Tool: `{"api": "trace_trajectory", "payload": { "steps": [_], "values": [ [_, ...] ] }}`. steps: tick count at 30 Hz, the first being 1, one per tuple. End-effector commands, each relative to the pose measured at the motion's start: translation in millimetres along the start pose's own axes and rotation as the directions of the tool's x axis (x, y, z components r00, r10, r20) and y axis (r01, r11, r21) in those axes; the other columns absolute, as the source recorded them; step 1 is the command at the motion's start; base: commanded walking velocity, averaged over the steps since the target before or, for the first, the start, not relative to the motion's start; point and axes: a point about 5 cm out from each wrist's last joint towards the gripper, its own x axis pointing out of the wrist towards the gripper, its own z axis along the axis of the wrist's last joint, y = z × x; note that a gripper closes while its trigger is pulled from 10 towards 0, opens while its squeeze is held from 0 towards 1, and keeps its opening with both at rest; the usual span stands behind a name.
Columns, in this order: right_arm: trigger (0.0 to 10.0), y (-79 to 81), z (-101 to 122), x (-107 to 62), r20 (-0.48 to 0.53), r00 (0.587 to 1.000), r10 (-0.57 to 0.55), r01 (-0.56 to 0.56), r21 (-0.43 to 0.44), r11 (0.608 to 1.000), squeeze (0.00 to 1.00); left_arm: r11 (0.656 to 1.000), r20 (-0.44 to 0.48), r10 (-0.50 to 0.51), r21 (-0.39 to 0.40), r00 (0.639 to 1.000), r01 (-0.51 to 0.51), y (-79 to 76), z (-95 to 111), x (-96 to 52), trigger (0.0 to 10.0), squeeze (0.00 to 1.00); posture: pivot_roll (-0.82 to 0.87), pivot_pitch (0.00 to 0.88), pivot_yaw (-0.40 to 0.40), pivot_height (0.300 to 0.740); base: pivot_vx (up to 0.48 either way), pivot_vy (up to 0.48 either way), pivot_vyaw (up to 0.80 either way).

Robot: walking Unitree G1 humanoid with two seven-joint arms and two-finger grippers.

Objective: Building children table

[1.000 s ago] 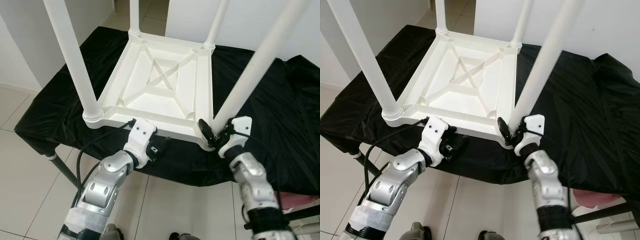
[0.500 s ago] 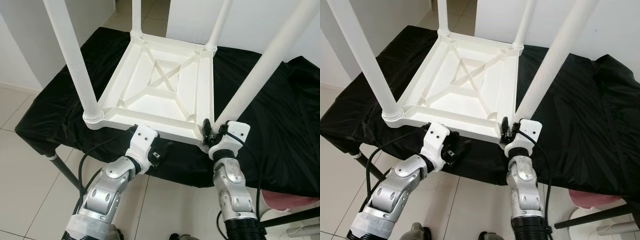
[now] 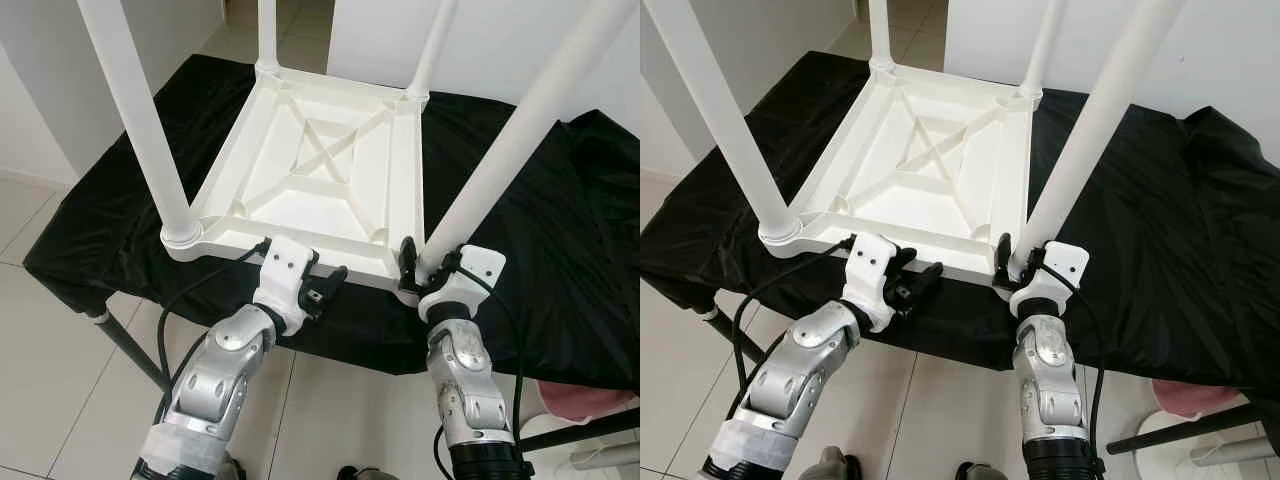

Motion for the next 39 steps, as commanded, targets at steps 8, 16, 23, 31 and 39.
{"api": "trace_trajectory", "payload": {
  "steps": [8, 16, 23, 31, 39],
  "values": [
    [10.0, -20.0, 8.0, 0.8, 0.020, 0.982, 0.187, -0.186, -0.048, 0.981, 0.00, 0.998, -0.014, -0.054, -0.017, 0.998, 0.053, -3.3, 1.5, -2.4, 10.0, 0.00, 0.07, 0.075, -0.088, 0.740, 0.000, 0.000, 0.00],
    [10.0, -23.6, 12.8, 11.8, -0.005, 0.917, 0.398, -0.394, -0.144, 0.908, 0.00, 0.994, -0.018, -0.093, 0.056, 0.996, 0.093, -6.2, 0.6, -6.3, 10.0, 0.00, 0.06, 0.063, -0.084, 0.740, 0.000, 0.000, 0.00],
    [10.0, -23.6, 6.0, 17.8, -0.100, 0.827, 0.554, -0.563, -0.142, 0.814, 0.00, 0.981, -0.050, -0.186, 0.039, 0.981, 0.188, -14.8, -5.5, -12.1, 10.0, 0.00, 0.08, 0.052, -0.092, 0.740, 0.000, 0.000, 0.00],
    [0.0, -29.5, -3.4, 22.1, -0.127, 0.823, 0.554, -0.568, -0.157, 0.808, 0.00, 0.963, -0.090, -0.255, 0.063, 0.963, 0.262, -31.2, -15.1, -15.3, 10.0, 0.00, 0.08, 0.035, -0.081, 0.740, 0.000, 0.000, 0.00],
    [1.0, -34.2, -8.7, 20.3, -0.125, 0.848, 0.515, -0.529, -0.134, 0.838, 0.00, 0.969, -0.097, -0.224, 0.083, 0.970, 0.232, -26.0, -14.9, -11.0, 10.0, 0.00, 0.07, 0.036, -0.071, 0.740, 0.000, 0.000, 0.00]
  ]
}}
